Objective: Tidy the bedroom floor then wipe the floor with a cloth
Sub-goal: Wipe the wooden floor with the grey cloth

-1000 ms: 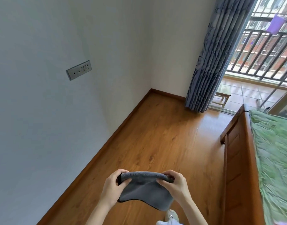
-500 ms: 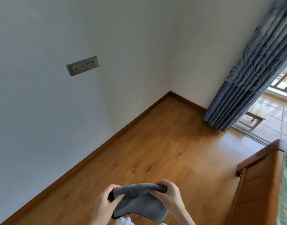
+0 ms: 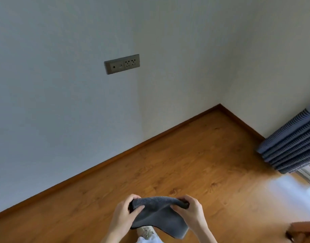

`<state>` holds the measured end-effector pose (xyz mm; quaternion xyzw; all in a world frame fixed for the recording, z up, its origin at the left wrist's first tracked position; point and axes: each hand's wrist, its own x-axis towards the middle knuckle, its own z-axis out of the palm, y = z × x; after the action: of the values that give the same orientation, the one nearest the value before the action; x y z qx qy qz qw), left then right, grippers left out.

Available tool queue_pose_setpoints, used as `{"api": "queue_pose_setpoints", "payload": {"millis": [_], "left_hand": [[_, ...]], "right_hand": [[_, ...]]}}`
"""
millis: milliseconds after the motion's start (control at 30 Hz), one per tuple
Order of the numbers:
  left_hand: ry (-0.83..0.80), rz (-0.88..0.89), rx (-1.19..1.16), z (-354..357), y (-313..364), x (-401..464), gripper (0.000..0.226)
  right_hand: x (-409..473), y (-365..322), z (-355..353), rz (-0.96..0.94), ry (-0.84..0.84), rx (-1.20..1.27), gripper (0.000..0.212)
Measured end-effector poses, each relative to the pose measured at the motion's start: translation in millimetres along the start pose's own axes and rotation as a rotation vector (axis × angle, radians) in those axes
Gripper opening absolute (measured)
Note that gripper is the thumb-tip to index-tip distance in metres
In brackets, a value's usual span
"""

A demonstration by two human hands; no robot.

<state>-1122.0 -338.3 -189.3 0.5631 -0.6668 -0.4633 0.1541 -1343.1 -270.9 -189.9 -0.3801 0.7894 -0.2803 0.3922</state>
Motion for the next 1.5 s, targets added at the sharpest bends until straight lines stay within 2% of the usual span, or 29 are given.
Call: {"api": "queue_pose_setpoints", "payload": {"millis": [233, 733, 933, 1067, 1233, 1400, 1500], "left_hand": [[0.176, -0.129, -0.117, -29, -28, 23, 0.02], [0.5, -0.425, -0.219, -38, -50, -5, 0.008], [0.598, -0.46, -0.227, -49, -60, 2, 0.006], [0.613, -0.469, -0.206, -51, -77, 14, 0.008], [0.619, -0.556, -0.344, -38, -112, 40, 0.013], [0.511, -0.625, -0.388, 3, -162, 63, 0.013], [0.369, -0.698, -0.333, 36, -211, 66, 0.019]], "right_hand": [[71, -50, 28, -0.165, -0.222, -0.154, 0.012], [127, -109, 83, -0.336, -0.688, -0.335, 0.01], [153, -133, 116, -0.409, -0.816, -0.409, 0.012], [174, -140, 142, -0.485, -0.894, -0.499, 0.015], [202, -130, 172, -0.589, -0.983, -0.67, 0.023], [234, -86, 215, -0.623, -1.035, -0.891, 0.026], [243, -46, 248, -0.601, -1.066, -1.006, 0.023]]}}
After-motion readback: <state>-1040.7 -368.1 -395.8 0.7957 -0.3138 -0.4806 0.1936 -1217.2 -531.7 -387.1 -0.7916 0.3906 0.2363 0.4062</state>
